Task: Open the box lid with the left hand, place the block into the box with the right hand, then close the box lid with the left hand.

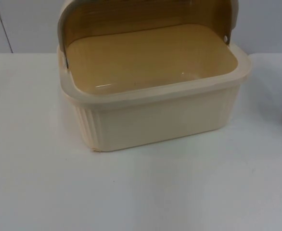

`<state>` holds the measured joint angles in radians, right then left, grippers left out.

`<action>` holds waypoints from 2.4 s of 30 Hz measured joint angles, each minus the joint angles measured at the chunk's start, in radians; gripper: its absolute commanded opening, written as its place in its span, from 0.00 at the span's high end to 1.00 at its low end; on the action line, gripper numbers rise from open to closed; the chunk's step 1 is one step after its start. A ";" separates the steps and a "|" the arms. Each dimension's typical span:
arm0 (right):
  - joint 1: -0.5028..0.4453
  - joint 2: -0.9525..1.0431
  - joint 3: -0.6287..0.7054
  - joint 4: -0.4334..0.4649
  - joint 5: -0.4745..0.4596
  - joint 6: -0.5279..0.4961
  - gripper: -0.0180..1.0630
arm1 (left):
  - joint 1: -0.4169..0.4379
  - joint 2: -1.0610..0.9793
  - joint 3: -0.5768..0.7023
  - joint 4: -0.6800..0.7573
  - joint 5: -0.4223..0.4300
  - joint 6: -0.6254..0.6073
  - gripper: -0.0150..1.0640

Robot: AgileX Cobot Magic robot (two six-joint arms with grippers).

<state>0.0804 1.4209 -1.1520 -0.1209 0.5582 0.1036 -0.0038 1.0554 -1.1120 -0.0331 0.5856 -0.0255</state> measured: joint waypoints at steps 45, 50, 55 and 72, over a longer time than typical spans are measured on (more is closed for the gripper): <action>-0.047 0.608 0.000 0.104 -0.369 0.062 0.01 | 0.000 0.000 0.000 0.000 -0.015 0.000 0.01; -0.047 0.618 0.000 0.104 -0.394 0.061 0.01 | 0.000 0.000 0.000 0.000 -0.017 0.000 0.01; -0.047 0.637 0.000 0.104 -0.436 0.061 0.01 | 0.000 0.000 0.000 0.000 -0.023 0.000 0.01; -0.047 0.664 0.000 0.104 -0.438 0.061 0.06 | 0.000 0.000 0.000 0.000 -0.023 0.000 0.01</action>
<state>0.0337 2.0850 -1.1520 -0.0173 0.1206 0.1649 -0.0038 1.0554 -1.1120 -0.0331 0.5631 -0.0255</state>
